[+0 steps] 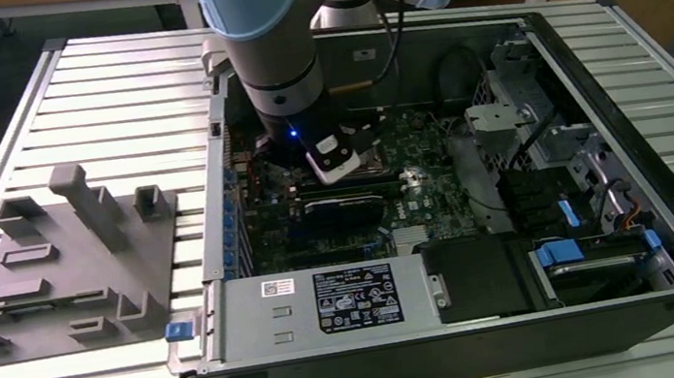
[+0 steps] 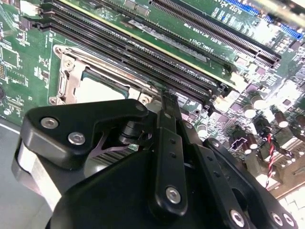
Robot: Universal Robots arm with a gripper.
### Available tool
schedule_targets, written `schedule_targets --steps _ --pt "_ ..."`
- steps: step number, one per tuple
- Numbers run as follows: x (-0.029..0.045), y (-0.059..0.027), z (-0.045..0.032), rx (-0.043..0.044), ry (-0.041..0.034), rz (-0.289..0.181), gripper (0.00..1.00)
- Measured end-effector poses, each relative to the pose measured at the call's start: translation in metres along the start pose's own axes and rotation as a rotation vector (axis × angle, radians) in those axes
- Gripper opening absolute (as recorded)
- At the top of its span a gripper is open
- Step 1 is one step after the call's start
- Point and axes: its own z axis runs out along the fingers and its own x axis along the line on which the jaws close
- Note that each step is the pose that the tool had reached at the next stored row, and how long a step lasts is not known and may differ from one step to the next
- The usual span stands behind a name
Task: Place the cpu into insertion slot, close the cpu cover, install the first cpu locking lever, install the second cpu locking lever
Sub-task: 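Install the second cpu locking lever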
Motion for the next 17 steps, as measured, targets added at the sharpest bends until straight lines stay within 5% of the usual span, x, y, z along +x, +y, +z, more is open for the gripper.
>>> schedule_targets --steps 17 --pt "0.0024 0.0018 -0.0032 -0.0012 -0.0044 -0.001 0.11"
